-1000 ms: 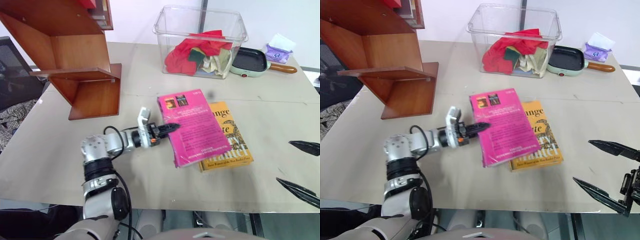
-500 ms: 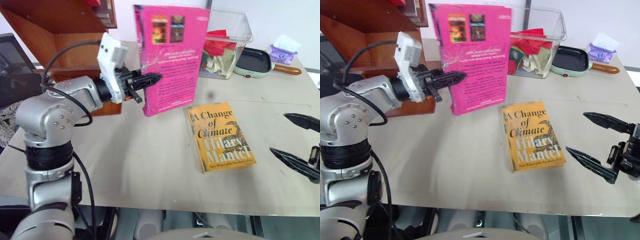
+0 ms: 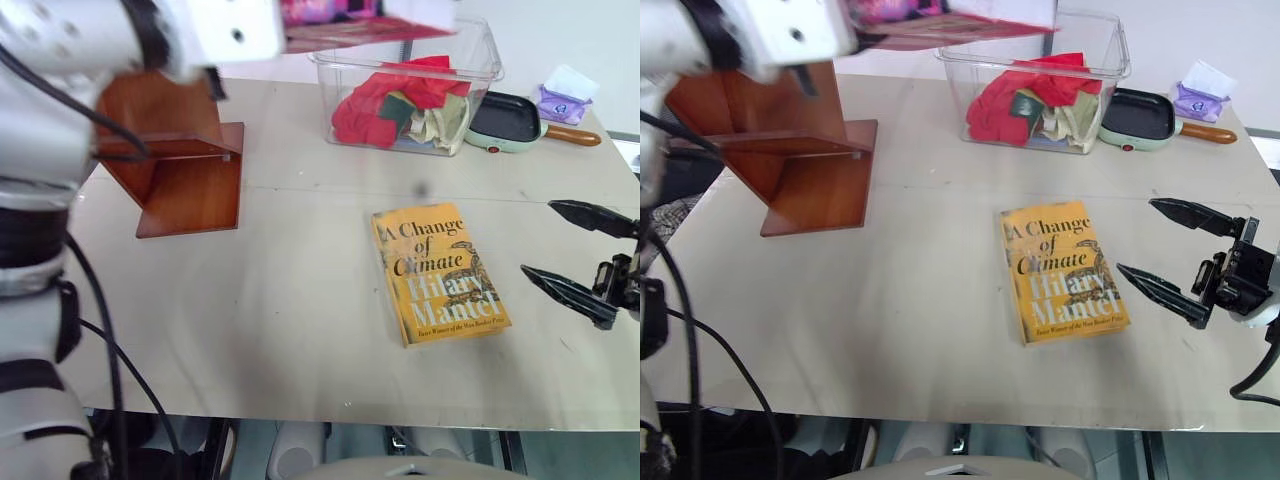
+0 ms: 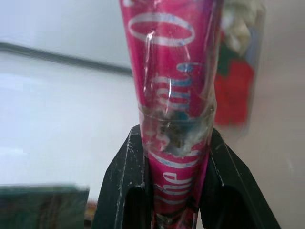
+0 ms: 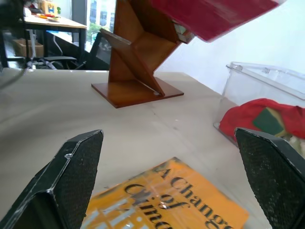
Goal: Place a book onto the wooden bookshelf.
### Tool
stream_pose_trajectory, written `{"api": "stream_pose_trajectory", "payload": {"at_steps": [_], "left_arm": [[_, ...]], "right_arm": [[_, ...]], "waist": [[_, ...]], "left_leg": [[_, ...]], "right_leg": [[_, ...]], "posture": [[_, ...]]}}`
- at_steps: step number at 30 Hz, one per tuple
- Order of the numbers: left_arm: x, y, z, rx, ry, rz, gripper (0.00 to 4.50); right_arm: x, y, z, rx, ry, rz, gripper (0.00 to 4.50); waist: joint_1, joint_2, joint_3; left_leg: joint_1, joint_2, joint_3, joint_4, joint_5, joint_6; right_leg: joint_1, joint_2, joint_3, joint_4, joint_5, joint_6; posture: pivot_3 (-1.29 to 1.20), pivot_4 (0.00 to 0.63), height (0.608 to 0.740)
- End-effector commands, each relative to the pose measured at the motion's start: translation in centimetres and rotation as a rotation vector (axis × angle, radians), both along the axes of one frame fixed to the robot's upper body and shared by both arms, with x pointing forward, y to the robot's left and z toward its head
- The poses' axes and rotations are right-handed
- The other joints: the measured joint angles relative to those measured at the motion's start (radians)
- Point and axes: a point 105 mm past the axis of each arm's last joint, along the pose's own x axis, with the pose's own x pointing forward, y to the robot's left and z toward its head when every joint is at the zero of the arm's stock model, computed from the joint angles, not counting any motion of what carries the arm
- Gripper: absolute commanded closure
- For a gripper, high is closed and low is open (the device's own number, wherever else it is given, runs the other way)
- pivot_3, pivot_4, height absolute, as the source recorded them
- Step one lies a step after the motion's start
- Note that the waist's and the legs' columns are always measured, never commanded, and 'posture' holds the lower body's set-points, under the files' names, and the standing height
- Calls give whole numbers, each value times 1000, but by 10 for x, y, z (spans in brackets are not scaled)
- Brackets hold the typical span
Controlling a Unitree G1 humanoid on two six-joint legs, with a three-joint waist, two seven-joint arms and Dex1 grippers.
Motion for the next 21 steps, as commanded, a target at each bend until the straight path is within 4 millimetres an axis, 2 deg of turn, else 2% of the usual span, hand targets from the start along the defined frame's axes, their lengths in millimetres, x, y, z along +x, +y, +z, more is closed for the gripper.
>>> {"api": "stream_pose_trajectory", "payload": {"at_steps": [1,3,7,11,14,17,21], "left_arm": [[-6,57,4,100,134,286,3894],[-17,72,5,133,199,382,3894],[-22,103,7,224,204,543,3894],[-17,127,0,260,196,638,3894],[-9,139,-14,260,211,679,3894],[-1,142,-32,231,252,672,3894],[6,131,-46,193,287,647,3894]], "right_arm": [[4,4,5,-12,-68,20,0],[7,4,7,-15,-93,27,0],[8,5,19,-4,-143,39,0],[4,9,29,12,-165,66,0],[-3,11,37,37,-169,83,0],[-9,12,45,45,-174,95,0],[-13,12,55,71,-181,94,0]], "waist": [[-2,2,1],[-3,4,4],[6,2,5],[5,2,5],[-1,2,6],[-18,2,6],[-24,2,6]], "left_leg": [[0,0,0,0,0,0],[0,0,0,0,0,0],[-4,1,-1,1,0,0],[-7,1,0,3,0,0],[-7,2,0,3,0,0],[-6,2,0,3,0,0],[-6,2,0,3,0,0]], "right_leg": [[0,0,0,1,0,0],[-1,1,0,2,0,0],[-4,0,-1,3,0,0],[-6,0,-1,2,0,0],[-6,-1,-1,3,0,0],[-7,0,-1,5,0,0],[-7,0,-1,5,0,0]], "posture": [[0,150,714],[0,150,714],[0,150,714],[0,150,714],[0,150,714],[0,150,714],[0,150,714]]}}
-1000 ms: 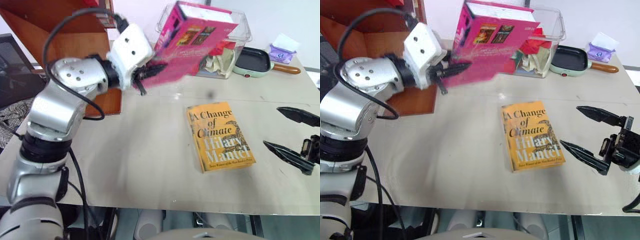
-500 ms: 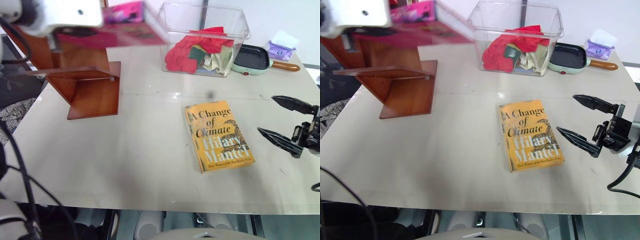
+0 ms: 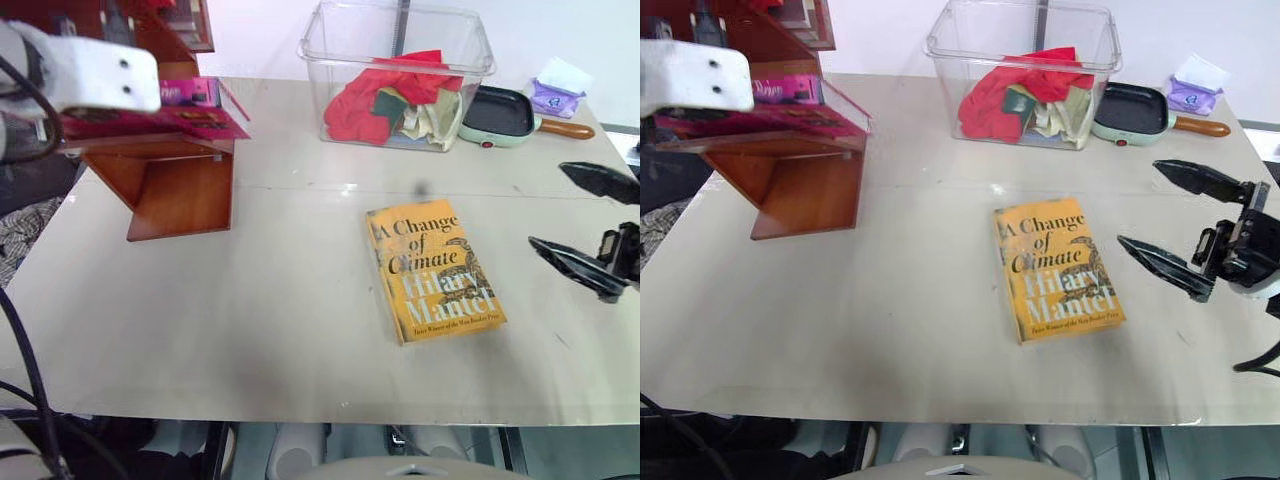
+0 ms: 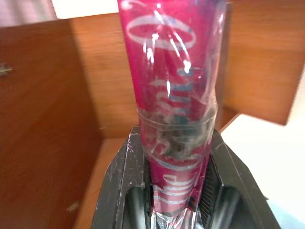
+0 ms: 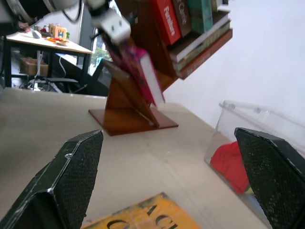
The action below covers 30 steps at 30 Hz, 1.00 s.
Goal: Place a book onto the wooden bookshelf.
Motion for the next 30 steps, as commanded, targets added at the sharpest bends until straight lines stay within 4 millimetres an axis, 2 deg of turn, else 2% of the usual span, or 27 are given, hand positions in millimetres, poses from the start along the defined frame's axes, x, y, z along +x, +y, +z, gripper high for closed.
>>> {"api": "stream_pose_trajectory", "payload": {"at_steps": [1,4,7,9,10,11,14,18,22,25,27,30], "left_arm": [[-3,-4,10,-47,-58,15,3894],[-3,-9,-1,-66,-32,15,3894],[-3,-9,-4,-100,-38,41,3894],[-5,-6,-5,-116,-23,61,2889],[-5,-9,-2,-138,-41,57,2650],[-5,-14,1,-161,-57,45,2071],[-13,-28,9,-192,-59,-4,806],[-29,-39,15,-240,-17,-54,806],[-44,-36,35,-278,-30,-98,806],[-64,-69,46,-436,-1,-289,806],[-81,-100,53,-587,35,-448,806],[-105,-143,53,-775,161,-670,806]], "right_arm": [[-9,2,16,11,-46,4,0],[-13,3,20,33,-47,2,0],[-16,3,19,39,-38,1,0],[-17,4,18,47,-28,2,0],[-16,3,18,51,-24,3,0],[-16,3,18,51,-18,3,0],[-15,2,17,48,-6,0,0],[-13,1,15,48,8,-2,0],[-11,-2,11,51,31,-5,0],[-9,-5,9,49,55,-15,0],[-8,-7,8,47,70,-24,0],[-7,-9,7,46,84,-43,0]], "waist": [[2,0,0],[4,0,0],[6,0,0],[4,0,0],[4,0,0],[4,0,0],[5,0,0],[5,-1,0],[2,0,0],[4,-1,0],[10,-1,0],[21,-1,0]], "left_leg": [[0,0,0,0,0,0],[-1,-1,0,0,0,0],[-1,-1,0,0,0,0],[-1,-1,0,0,0,0],[-1,-1,0,0,0,0],[-1,-1,0,0,0,0],[-1,-1,-1,1,0,0],[-2,-1,-1,1,0,0],[-2,-1,-1,1,0,0],[-2,-1,-2,1,0,0],[-2,-1,-2,2,0,0],[-3,-1,-2,3,0,0]], "right_leg": [[0,0,0,0,0,0],[0,-1,0,-1,0,0],[0,-1,0,-1,0,0],[0,-1,0,-1,0,0],[0,-1,0,-1,0,0],[0,-1,0,0,0,0],[0,-1,-1,0,0,0],[0,-1,-1,0,0,0],[0,0,-1,0,0,0],[0,-1,-1,0,0,0],[0,-1,-1,0,0,0],[0,-1,-1,0,0,1]], "posture": [[0,150,714],[0,150,714],[0,150,714],[0,150,714],[0,150,714],[0,150,714],[0,150,714],[0,150,714],[0,150,714],[0,150,714],[0,150,714],[0,150,714]]}}
